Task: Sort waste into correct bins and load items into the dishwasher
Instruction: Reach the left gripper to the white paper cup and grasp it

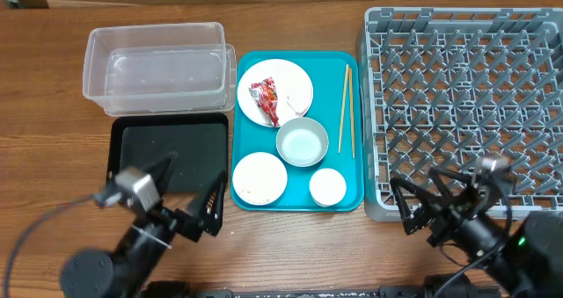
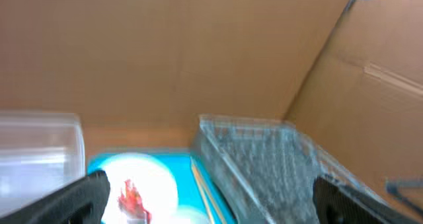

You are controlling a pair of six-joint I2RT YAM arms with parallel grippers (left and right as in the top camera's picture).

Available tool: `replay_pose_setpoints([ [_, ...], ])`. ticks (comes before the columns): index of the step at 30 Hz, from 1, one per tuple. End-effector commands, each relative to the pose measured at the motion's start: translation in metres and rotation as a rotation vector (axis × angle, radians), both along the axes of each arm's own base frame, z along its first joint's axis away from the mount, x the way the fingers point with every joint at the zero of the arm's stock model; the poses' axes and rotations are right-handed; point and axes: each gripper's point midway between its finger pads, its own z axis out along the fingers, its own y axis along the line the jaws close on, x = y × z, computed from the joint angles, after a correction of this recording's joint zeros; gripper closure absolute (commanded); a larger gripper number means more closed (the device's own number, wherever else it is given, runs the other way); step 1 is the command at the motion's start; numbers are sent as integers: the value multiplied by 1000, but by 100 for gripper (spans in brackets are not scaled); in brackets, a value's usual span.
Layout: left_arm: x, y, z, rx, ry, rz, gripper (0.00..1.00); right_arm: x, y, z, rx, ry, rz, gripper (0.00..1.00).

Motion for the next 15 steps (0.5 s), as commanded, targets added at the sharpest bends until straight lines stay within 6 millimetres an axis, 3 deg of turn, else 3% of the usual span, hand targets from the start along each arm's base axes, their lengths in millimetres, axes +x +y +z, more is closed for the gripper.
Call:
replay_pose_setpoints([
  [1,2,-16,28,77,43,-114,0,8,-10,30,-129,0,-17,0],
  [7,15,-26,30,70,252,-198,0,9,-6,41,-171,130,42,0],
  [10,12,-40,18,18,349,-300,0,10,-4,34,-167,176,54,0],
  [15,25,-42,-6,-1,464,-313,0,9,-2,33,-155,192,68,0],
])
